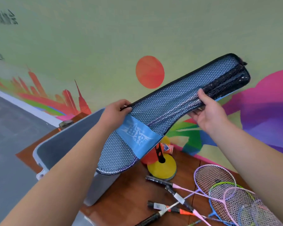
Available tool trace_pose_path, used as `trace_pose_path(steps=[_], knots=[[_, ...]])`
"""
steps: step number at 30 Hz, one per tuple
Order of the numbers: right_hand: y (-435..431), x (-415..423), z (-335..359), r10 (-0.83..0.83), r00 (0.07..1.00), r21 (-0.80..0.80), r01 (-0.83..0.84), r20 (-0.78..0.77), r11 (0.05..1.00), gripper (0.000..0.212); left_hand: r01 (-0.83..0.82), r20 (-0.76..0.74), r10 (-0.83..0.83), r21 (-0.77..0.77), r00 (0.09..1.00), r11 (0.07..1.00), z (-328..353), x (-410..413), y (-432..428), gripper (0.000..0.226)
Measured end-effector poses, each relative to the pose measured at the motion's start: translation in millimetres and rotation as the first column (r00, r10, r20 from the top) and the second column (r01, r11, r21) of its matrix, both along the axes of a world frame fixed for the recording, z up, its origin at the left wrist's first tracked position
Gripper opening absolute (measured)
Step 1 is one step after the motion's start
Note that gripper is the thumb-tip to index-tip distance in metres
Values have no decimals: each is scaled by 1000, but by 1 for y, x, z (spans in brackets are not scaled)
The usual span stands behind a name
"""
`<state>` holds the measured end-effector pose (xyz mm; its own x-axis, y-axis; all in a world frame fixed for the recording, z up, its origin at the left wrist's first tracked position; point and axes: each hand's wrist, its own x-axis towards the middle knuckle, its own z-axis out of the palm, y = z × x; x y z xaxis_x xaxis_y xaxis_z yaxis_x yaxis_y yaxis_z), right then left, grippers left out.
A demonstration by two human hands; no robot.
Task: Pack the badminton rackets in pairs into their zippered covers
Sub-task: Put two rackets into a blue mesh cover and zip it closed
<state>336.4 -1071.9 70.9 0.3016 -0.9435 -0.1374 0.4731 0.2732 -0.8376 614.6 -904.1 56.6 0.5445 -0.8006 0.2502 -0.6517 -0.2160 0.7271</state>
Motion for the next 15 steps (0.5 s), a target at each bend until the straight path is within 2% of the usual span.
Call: trace_pose_path(steps=[3, 6, 11, 15], knots=[[10, 38, -13, 64, 997, 45, -66, 44, 997, 35, -102, 2, 102, -20, 995, 995, -4, 38, 9, 15], [25, 83, -28, 154, 987, 105, -158, 44, 982, 28, -196, 37, 195, 26, 980, 980, -19, 80, 24, 13], [43, 144, -69, 251, 958, 127, -234, -137, 964, 40, -293, 39, 292, 215, 956, 932, -67, 138, 60, 2], [55, 177, -104, 316, 911, 81, -305, -266, 949, 42, -334, 43, 337, 310, 940, 890, -114, 167, 91, 15]])
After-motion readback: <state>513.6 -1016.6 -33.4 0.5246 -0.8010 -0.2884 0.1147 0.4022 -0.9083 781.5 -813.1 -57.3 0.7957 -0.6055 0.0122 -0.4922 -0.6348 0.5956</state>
